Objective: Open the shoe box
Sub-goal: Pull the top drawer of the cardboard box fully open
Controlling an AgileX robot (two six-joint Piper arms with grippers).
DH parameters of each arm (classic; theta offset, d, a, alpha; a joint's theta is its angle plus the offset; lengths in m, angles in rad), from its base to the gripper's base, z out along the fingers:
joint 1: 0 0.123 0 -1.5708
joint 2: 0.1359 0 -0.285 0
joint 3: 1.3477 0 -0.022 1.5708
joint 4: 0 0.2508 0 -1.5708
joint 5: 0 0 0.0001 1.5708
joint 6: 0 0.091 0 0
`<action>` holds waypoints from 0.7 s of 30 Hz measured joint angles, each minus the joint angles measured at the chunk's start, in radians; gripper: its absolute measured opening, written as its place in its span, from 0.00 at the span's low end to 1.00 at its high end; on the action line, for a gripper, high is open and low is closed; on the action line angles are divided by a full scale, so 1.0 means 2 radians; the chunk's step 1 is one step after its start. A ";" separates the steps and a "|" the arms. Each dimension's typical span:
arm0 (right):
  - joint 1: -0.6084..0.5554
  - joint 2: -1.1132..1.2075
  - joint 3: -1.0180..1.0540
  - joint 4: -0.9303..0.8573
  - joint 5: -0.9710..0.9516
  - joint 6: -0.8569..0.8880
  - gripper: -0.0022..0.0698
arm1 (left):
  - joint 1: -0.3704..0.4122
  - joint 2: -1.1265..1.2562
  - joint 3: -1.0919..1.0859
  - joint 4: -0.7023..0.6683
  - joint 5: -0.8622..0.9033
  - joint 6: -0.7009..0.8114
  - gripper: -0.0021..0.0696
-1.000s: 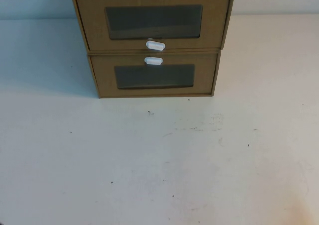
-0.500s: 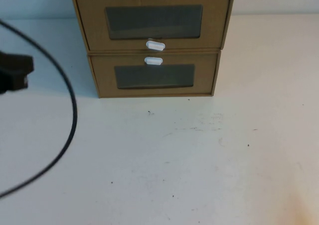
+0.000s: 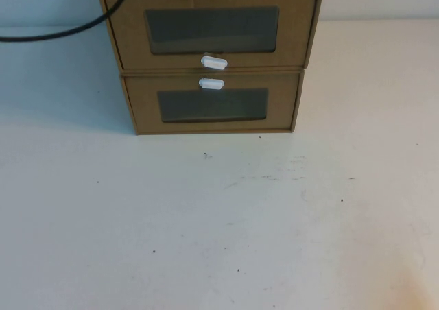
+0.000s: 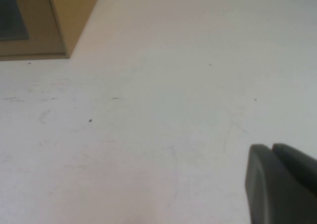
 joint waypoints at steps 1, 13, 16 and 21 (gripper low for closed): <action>0.000 0.000 0.000 0.000 0.000 0.000 0.01 | -0.001 0.019 -0.021 -0.002 0.004 0.000 0.02; 0.000 0.000 0.000 0.000 0.000 0.000 0.01 | -0.081 0.168 -0.222 0.029 0.015 -0.017 0.02; 0.000 0.000 0.000 0.000 0.000 0.000 0.01 | -0.106 0.188 -0.237 0.073 0.017 -0.026 0.02; 0.000 0.000 0.000 0.000 0.000 0.000 0.01 | -0.128 0.207 -0.239 0.104 0.019 -0.032 0.02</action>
